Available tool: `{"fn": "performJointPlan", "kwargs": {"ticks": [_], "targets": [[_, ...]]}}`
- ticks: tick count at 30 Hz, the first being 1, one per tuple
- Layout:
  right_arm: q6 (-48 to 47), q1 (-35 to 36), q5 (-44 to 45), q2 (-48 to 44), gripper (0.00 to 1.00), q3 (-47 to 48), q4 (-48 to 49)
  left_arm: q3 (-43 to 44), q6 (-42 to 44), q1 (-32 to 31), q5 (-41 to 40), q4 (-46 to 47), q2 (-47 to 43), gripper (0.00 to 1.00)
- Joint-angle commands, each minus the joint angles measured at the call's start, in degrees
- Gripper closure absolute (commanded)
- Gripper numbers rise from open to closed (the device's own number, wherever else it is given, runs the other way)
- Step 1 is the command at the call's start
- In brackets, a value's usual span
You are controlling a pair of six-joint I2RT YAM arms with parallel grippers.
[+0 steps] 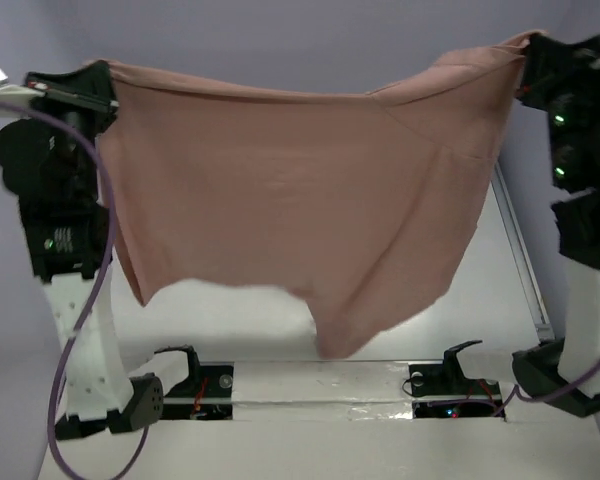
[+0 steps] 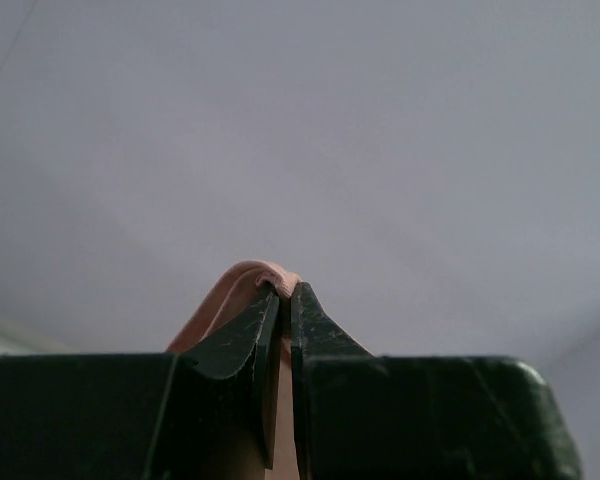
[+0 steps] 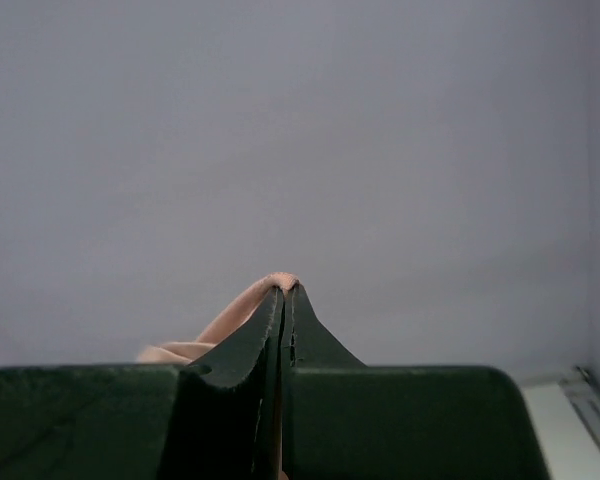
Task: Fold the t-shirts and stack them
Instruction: Flatten the tshirt out
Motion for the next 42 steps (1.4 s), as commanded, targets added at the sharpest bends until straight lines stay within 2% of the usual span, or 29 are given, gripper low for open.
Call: {"fn": "performJointPlan", "kwargs": {"ticks": [1,6,8,10,13,14,17,20,24,27,28,29,31,32,34,35,36,37,38,39,42], "targets": [[-4.58,-2.99,0.68,7.4,1.0,-5.61,4.89,-7.19,-1.15,-0.18,0.77,1.21,6.47,1.0],[3.59,-14.67,-10.67,17.16,1.0,-2.63,4.45,-14.67,-1.07,-0.18,2.36,5.08,13.06,1.0],[3.87,-16.1,-13.05,23.72,1.0,1.92,4.63,-14.07,-1.5,-0.18,3.23,6.48,17.35,1.0],[3.95,-17.68,-14.71,28.67,1.0,10.23,2.79,-10.65,-1.51,-0.18,3.32,5.35,23.23,1.0],[6.76,-20.57,-17.96,33.52,1.0,13.36,4.44,-1.43,-1.86,-0.71,4.46,4.12,28.78,1.0],[7.38,-21.11,-18.15,34.66,1.0,17.11,4.36,1.73,-1.94,-0.71,4.55,2.2,32.37,1.0],[10.45,-22.95,-21.31,39.49,1.0,27.12,3.66,17.35,-2.64,-0.71,5.96,-1.06,38.01,1.0],[11.86,-23.57,-21.67,37.31,1.0,25.86,8.57,25.11,-3.35,-0.71,6.84,-1.16,40.31,1.0],[9.77,-24.19,-23.6,33.36,1.0,21.46,8.41,25.41,-4.05,-0.71,7.72,1.13,39.7,1.0],[8.53,-24.19,-25.27,28.88,1.0,13.13,7.62,20.85,-3.18,0.43,7.63,1.3,38.48,1.0],[8.52,-24.19,-26.84,27.21,1.0,6.06,8.14,18.57,-3.09,0.43,7.54,1.65,37.69,1.0],[8.52,-24.19,-27.9,23.28,1.0,1.72,8.58,11.68,-2.74,0.43,7.37,4.09,34.9,1.0],[8.87,-24.19,-30.27,18.08,1.0,-8.81,12.33,3.3,-2.47,0.43,7.02,7.18,31.2,1.0],[10.01,-24.19,-32.11,12.4,1.0,-20.61,14.88,-5.18,-1.86,0.43,6.67,10.5,27.09,1.0],[10.28,-24.19,-35.36,7.27,1.0,-31.49,15.95,-13.32,-0.72,0.43,5.88,12.63,23.29,1.0],[10.54,-24.19,-35.99,4.64,1.0,-42.25,16.49,-17.62,-0.19,0.96,5.61,14.64,19.61,1.0],[11.33,-24.19,-36.6,2.17,1.0,-47.66,16.84,-26.19,0.6,0.96,5.26,15.71,17.75,1.0],[11.69,-24.19,-36.78,-2.64,1.0,-52.94,17.19,-30.54,1.13,0.96,5.08,17.11,15.9,1.0],[12.47,-24.19,-37.66,-4.77,1.0,-58.12,17.37,-34.93,1.57,0.96,4.47,18.95,12.58,1.0],[14.66,-24.19,-38.45,-6.62,1.0,-67.57,17.28,-42.98,1.83,0.96,4.29,19.67,11.15,1.0],[19.57,-24.19,-40.56,-11.38,1.0,-81.93,14.74,-56.27,1.05,2.37,5.17,22.22,8.42,1.0]]}}
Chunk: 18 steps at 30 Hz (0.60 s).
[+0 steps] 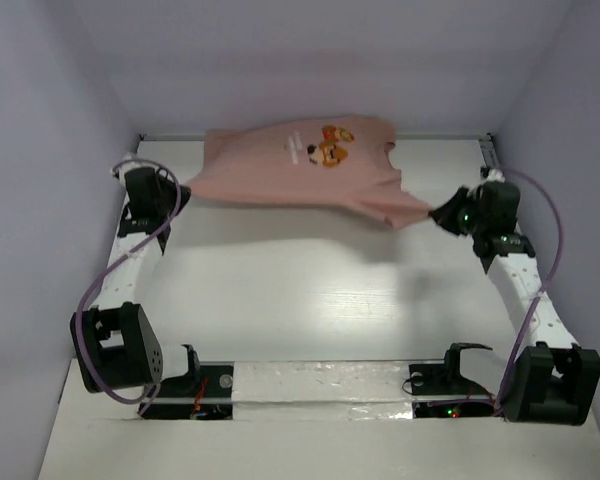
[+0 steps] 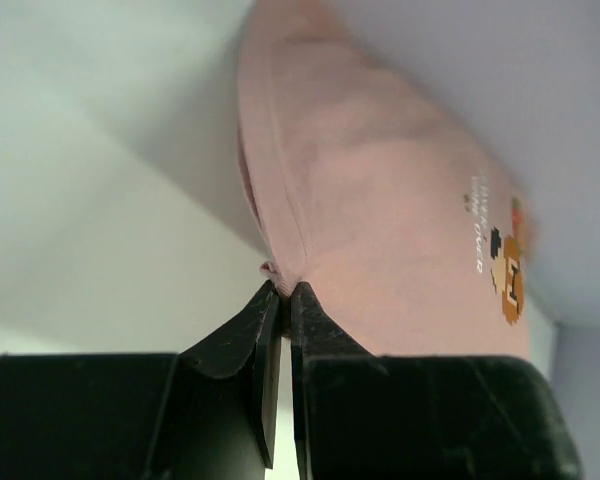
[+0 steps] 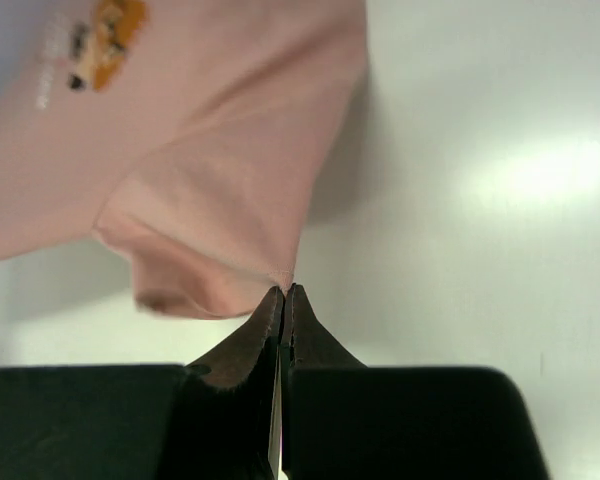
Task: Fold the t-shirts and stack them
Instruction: Flatten the tshirt out
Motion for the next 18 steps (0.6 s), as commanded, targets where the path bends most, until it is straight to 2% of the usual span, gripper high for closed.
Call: {"fn": "performJointPlan", "kwargs": {"ticks": [1,3,9,11,15,18], "targets": [[6.33,-0.52,-4.82,-5.18,1.0,-12.98,0.25,-10.99,1.33,2.06,-0.6,7.97,-4.18,1.0],[8.17,-0.52,-5.54,-5.18,1.0,-16.68,-2.64,-17.39,1.76,2.07,-0.25,9.73,-3.22,1.0],[10.29,-0.52,-6.15,-4.2,1.0,-22.23,-10.74,-26.11,1.86,2.07,0.89,9.29,1.63,1.0],[10.55,-0.52,-6.07,-6.58,1.0,-23.8,-14.25,-28.41,1.16,2.59,1.16,8.95,0.31,1.0],[11.34,-0.52,-6.24,-17.89,1.0,-26.44,-17.95,-31.31,1.41,2.59,0.81,6.4,-5.75,1.0],[11.34,-0.52,-5.36,-19.16,1.0,-25.05,-19.36,-31.76,1.59,2.59,1.33,3.5,-10.32,1.0]]}}
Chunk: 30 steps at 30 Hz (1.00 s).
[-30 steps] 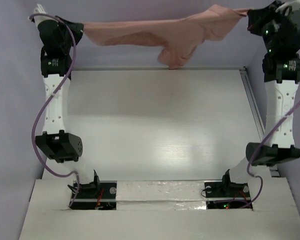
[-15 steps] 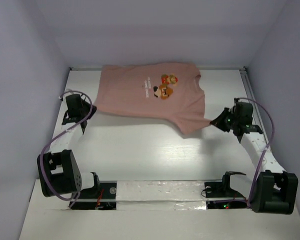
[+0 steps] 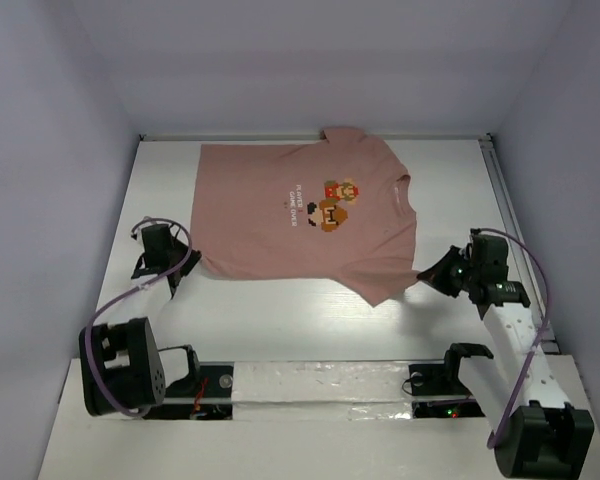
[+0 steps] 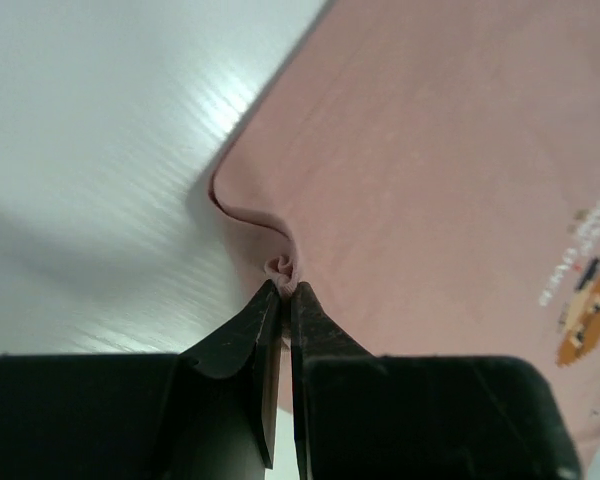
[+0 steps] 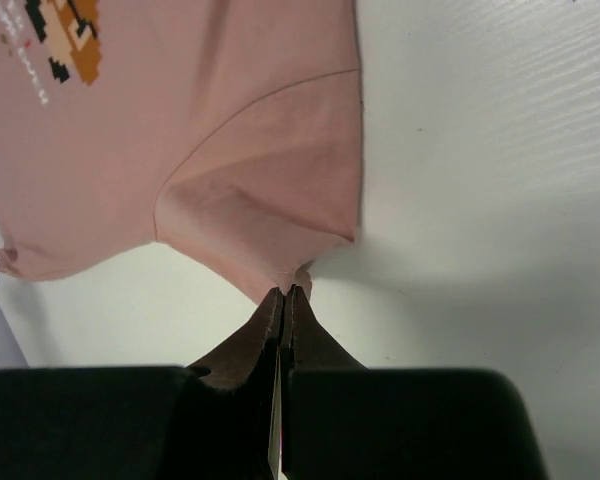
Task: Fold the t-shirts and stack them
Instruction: Flatten the tshirt out, then fold the tshirt
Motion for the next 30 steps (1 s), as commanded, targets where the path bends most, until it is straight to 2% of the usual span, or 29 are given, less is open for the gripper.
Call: {"fn": "performJointPlan", "kwargs": {"ticks": [1,4,7,13,17,21,22,28,30], "targets": [[0.72,-0.36,-0.36,-1.02,1.0,1.99,-1.99,0.07,0.59,0.36,0.77,-1.05,-6.13,1.0],[-1.73,-0.36,2.62,0.21,1.0,8.04,-0.76,2.17,0.85,0.36,-0.2,-3.6,-9.39,1.0],[-4.11,-0.36,6.14,6.53,1.0,15.06,3.09,5.86,0.5,0.36,-0.82,-4.13,-8.43,1.0],[-4.55,-0.36,7.29,24.28,1.0,26.5,11.62,13.16,-0.64,0.36,-1.43,-3.08,0.09,1.0],[-4.99,-0.36,7.64,35.62,1.0,39.57,13.22,18.34,-2.22,0.36,-0.91,-1.5,7.11,1.0],[-6.3,-0.36,6.68,47.3,1.0,50.99,13.05,24.92,-2.93,0.36,-1.43,-1.06,14.67,1.0],[-6.83,0.16,6.32,52.2,1.0,53.56,11.74,25.98,-2.93,0.36,-1.69,-1.41,16.52,1.0],[-11.31,3.32,7.02,67.79,1.0,71.39,5.94,33.63,-2.67,0.36,-2.4,-1.93,29.0,1.0],[-12.02,4.02,7.46,73.83,0.96,75.63,4.0,36.09,-2.4,-0.16,-3.01,-2.9,32.61,1.0]]}}
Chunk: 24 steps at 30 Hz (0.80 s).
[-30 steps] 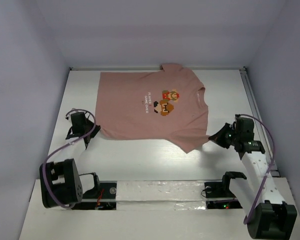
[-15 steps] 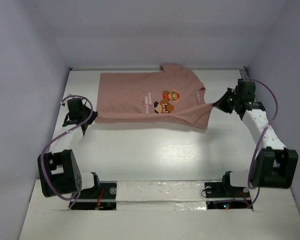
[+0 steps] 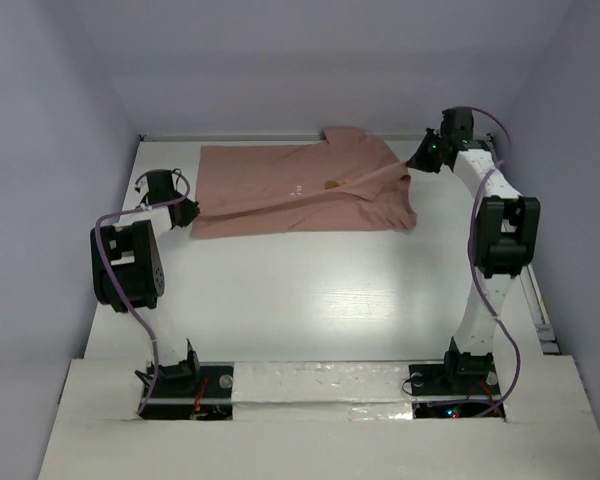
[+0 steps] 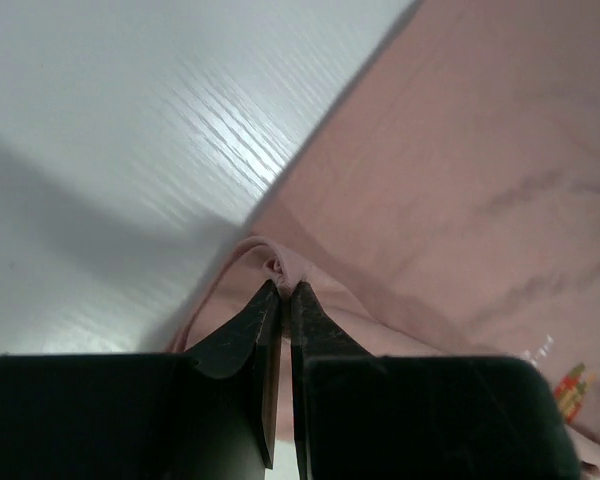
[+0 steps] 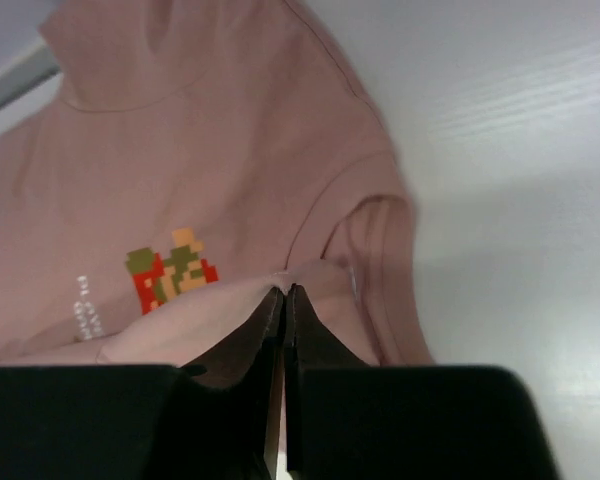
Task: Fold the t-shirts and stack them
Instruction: Fold the tshirt
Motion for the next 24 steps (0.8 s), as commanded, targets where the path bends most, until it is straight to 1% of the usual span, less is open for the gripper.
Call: {"fn": "performJointPlan", "kwargs": {"ticks": [1,2,3,5,6,7,8,9,10,11,12,13,14,15,16,17,18,19,20,21,22,23,24], "targets": [[-3.37,2.08,1.82,6.3,0.91,8.65,-4.22,4.56,0.55,-0.1,-2.44,-1.0,3.44,0.98],[-3.46,2.09,1.91,7.45,0.82,11.36,-4.49,5.26,0.81,-0.1,-2.1,-1.96,4.84,0.89],[-3.37,2.09,1.65,8.33,0.63,12.09,-4.41,6.05,1.68,-0.1,-2.18,-2.75,5.03,0.74],[-2.76,2.09,1.74,7.64,0.47,11.83,-2.04,7.29,2.39,-0.1,-3.06,-3.11,3.72,0.55],[-2.49,2.09,2.09,6.94,0.36,11.31,-1.6,7.2,2.83,-0.1,-3.23,-2.85,1.01,0.36],[-2.14,2.09,2.26,5.19,0.35,10.78,-1.33,7.29,3.62,-0.1,-3.58,-3.02,-0.32,0.29],[-1.96,2.09,2.35,3.87,0.35,9.82,-0.98,7.55,4.06,0.51,-4.02,-3.55,-1.55,0.27],[-1.7,2.09,2.27,2.03,0.35,5.28,-0.28,7.38,4.41,1.13,-4.11,-5.47,-3.74,0.25],[-0.74,2.61,2.18,-0.16,0.39,1.76,2.68,6.86,4.76,1.13,-4.55,-6.36,-4.8,0.25],[-0.21,2.61,2.18,-5.58,0.49,-2.28,4.37,5.72,4.86,1.13,-4.38,-7.15,-6.21,0.25],[0.58,2.61,2.87,-8.59,0.81,-6.5,5.86,4.23,4.94,1.13,-4.38,-7.24,-8.83,0.28],[2.41,2.61,2.97,-11.49,0.94,-15.59,9.27,0.21,4.94,1.13,-4.2,-7.33,-10.08,0.32],[3.39,2.61,2.45,-17.09,1.0,-19.94,10.78,-2.35,3.73,1.13,-2.11,-6.29,-12.52,0.34],[4.53,2.61,1.83,-19.58,1.0,-24.25,12.19,-4.99,3.02,1.13,-0.27,-5.23,-13.33,0.43],[6.54,2.61,1.13,-21.87,1.0,-32.38,14.99,-9.71,2.4,1.13,1.14,-4.26,-13.78,0.5],[7.26,2.61,0.78,-25.38,1.0,-35.69,15.63,-11.76,1.0,1.13,3.25,-3.04,-13.87,0.52],[7.7,2.61,1.29,-26.89,0.95,-38.5,15.89,-13.35,0.55,1.13,4.14,-1.55,-13.43,0.52],[7.88,2.61,1.82,-28.21,0.89,-43.32,16.77,-15.45,0.46,1.13,4.49,-0.75,-12.99,0.52],[7.88,2.61,2.96,-30.22,0.76,-44.93,16.86,-15.73,0.29,1.13,4.41,-0.13,-11.6,0.52],[7.53,2.61,3.58,-30.85,0.67,-46.08,16.78,-15.65,0.2,1.65,4.41,0.14,-10.8,0.51],[7.01,2.61,4.28,-31.21,0.6,-46.87,16.08,-15.39,0.29,1.66,4.32,0.49,-10.01,0.5],[6.92,2.61,4.81,-31.39,0.56,-47.49,15.9,-14.86,0.29,1.66,3.89,0.58,-9.39,0.5],[7.0,2.61,5.42,-31.3,0.46,-48.45,15.98,-14.51,0.29,1.66,3.54,1.01,-8.25,0.47]]}}
